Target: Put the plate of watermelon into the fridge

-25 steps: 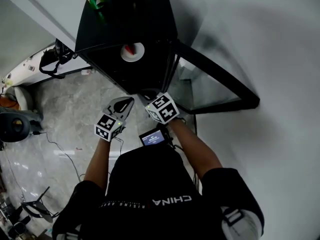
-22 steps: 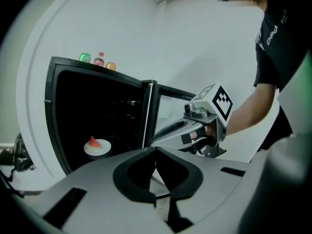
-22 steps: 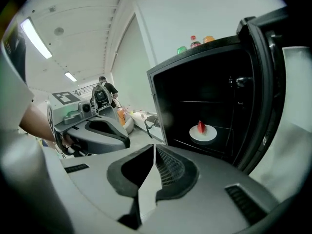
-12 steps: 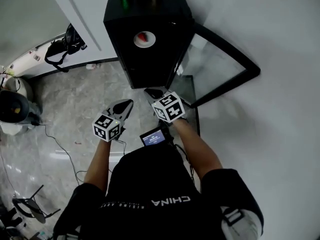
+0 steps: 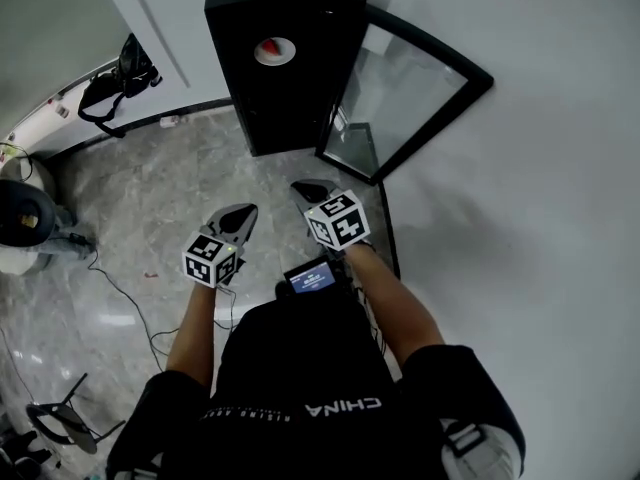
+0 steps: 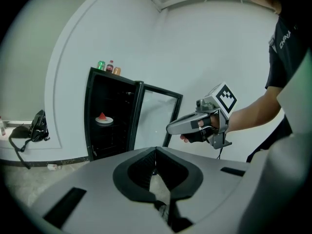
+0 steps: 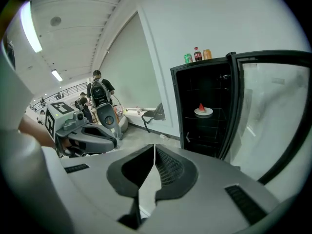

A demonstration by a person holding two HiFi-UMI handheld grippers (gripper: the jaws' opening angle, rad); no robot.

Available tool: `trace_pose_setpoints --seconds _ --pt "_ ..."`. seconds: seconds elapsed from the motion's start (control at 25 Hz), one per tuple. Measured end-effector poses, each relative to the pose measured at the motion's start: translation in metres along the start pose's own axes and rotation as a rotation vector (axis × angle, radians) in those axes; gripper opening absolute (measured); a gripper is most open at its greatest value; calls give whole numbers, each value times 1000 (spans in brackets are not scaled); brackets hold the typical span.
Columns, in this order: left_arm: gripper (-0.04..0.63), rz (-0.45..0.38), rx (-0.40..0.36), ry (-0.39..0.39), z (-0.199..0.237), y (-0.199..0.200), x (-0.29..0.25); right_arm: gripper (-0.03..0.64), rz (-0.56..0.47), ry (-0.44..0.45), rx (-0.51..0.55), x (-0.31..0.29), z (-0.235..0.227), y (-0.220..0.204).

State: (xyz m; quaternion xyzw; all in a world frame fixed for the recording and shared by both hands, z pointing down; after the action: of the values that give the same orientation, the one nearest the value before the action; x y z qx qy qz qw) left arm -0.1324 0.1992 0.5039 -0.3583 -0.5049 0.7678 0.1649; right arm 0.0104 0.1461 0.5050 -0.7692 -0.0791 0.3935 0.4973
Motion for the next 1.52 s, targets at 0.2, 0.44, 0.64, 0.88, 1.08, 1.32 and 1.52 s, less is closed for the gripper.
trace_pose_setpoints --seconds 0.2,0.44,0.64,0.88,1.08,1.32,1.52 --pt "12 -2 14 5 -24 -8 -4 18 21 -2 36 27 1 -15" --pt "12 4 30 30 -60 -4 -39 18 33 3 87 59 -8 -24" --pt "12 4 4 14 -85 12 -59 17 33 -13 120 81 -27 -24" --pt "12 5 -22 36 -86 25 -63 17 -1 -4 127 82 -37 -17" --pt "12 7 -53 57 -85 30 -63 17 18 0 139 84 -40 -15" --pt "12 8 -82 67 -88 32 -58 17 15 -6 153 87 -38 -10" --pt "12 15 -89 69 -90 30 -60 17 12 1 158 88 -38 -11"
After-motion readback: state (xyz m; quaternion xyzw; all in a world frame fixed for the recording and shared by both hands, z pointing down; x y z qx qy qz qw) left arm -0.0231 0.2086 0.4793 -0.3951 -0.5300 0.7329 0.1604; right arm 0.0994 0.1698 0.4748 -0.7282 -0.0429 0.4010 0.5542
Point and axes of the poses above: the fingertips, and each gripper's own axes: x backward along the fingers, z to its left, y out of its top, the point moved 5 cm from there along x, backward along the fingers, and after that the axes turned 1 degree about x, right-handed, at the moved point
